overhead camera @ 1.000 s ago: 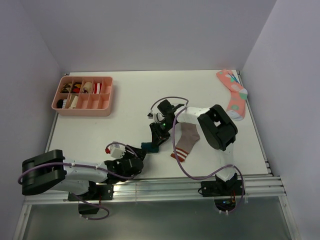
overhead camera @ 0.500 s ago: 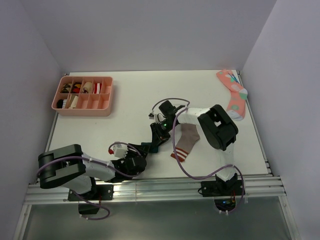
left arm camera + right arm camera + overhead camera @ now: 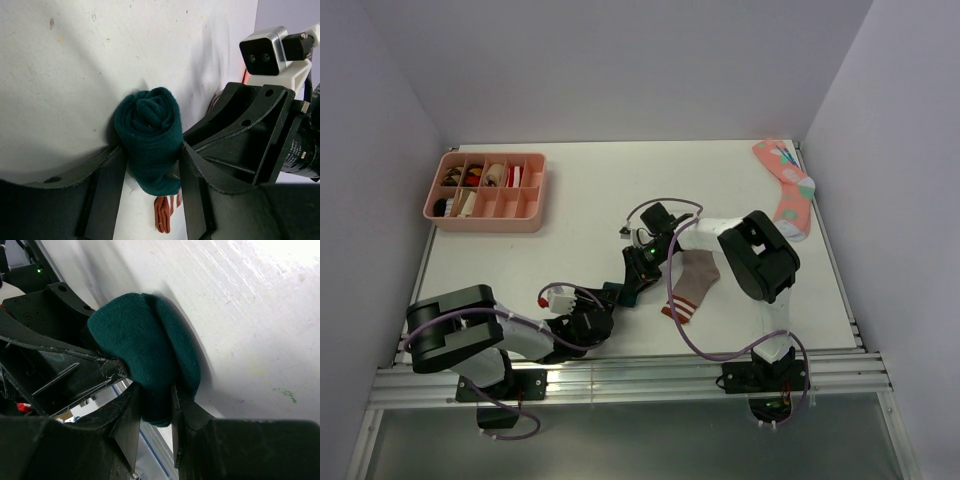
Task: Roll the socks
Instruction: Pick up the sock at the center of the board.
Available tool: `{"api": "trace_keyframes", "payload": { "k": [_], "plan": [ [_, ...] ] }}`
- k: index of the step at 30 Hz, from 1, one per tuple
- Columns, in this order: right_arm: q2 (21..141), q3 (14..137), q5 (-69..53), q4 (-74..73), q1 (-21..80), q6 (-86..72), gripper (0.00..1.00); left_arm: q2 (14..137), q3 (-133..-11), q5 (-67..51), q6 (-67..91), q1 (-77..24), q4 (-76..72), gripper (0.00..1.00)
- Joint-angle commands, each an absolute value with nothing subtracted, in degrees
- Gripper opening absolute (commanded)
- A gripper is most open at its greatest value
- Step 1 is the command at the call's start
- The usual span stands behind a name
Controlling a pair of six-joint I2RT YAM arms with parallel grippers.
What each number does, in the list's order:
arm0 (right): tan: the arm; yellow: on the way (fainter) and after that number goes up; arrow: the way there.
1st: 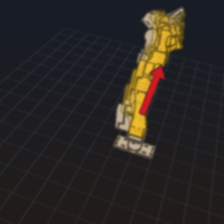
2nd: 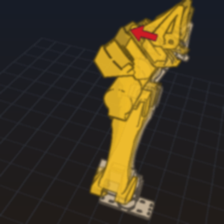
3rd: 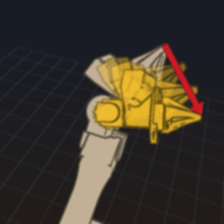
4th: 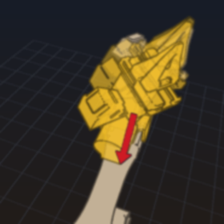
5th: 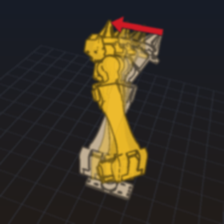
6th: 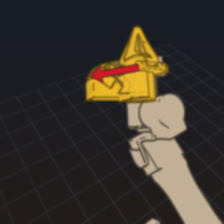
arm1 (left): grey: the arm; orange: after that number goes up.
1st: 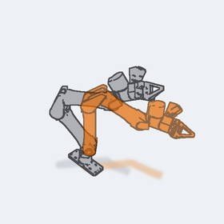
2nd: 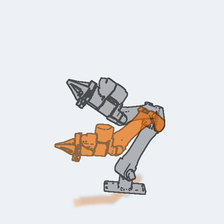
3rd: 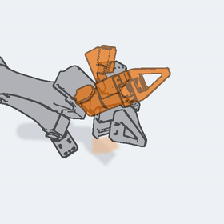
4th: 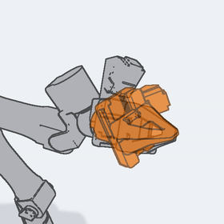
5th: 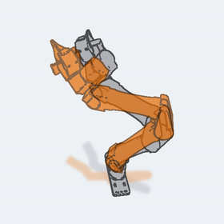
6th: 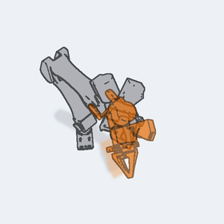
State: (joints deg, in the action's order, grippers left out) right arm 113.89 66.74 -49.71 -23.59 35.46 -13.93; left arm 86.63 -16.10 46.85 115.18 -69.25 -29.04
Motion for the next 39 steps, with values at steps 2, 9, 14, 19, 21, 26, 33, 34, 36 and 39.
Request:
{"api": "trace_keyframes", "payload": {
  "k": [2,9,14,19,21,26,33,34,36,39],
  "plan": [
    [111.4,65.2,-53.9,-23.5,36.4,-14.5,0.13,89.0,-16.0,43.8,117.0,-68.5,-25.1,0.51],
    [110.7,65.1,-56.8,-23.4,37.0,-14.8,0.14,88.1,-15.8,42.9,114.8,-67.2,-25.5,0.38],
    [110.4,65.6,-57.0,-23.8,37.6,-14.4,0.14,88.8,-17.6,39.8,109.3,-64.5,-25.8,0.19],
    [109.3,65.6,-54.0,-24.3,37.6,-13.9,0.30,88.3,-18.5,37.4,107.1,-62.4,-25.1,0.02],
    [108.4,65.7,-52.7,-24.3,37.4,-14.1,0.36,87.5,-18.8,37.2,106.5,-62.1,-22.9,0.00],
    [106.2,66.8,-48.0,-26.5,36.5,-12.8,0.52,84.9,-20.9,34.7,103.0,-60.1,-17.8,0.00],
    [100.6,68.8,-44.2,-30.0,32.0,-11.3,0.59,81.6,-20.9,32.4,99.0,-57.8,-16.7,0.00],
    [99.9,68.9,-43.9,-30.1,31.5,-11.1,0.59,81.2,-21.1,32.1,97.6,-57.6,-16.4,0.00],
    [97.7,68.5,-43.2,-30.5,30.1,-10.3,0.60,80.8,-21.8,30.5,95.5,-56.7,-16.4,0.00],
    [95.3,68.4,-42.3,-30.8,28.4,-9.1,0.60,80.3,-22.7,28.2,91.6,-54.3,-17.5,0.00]
  ]
}}
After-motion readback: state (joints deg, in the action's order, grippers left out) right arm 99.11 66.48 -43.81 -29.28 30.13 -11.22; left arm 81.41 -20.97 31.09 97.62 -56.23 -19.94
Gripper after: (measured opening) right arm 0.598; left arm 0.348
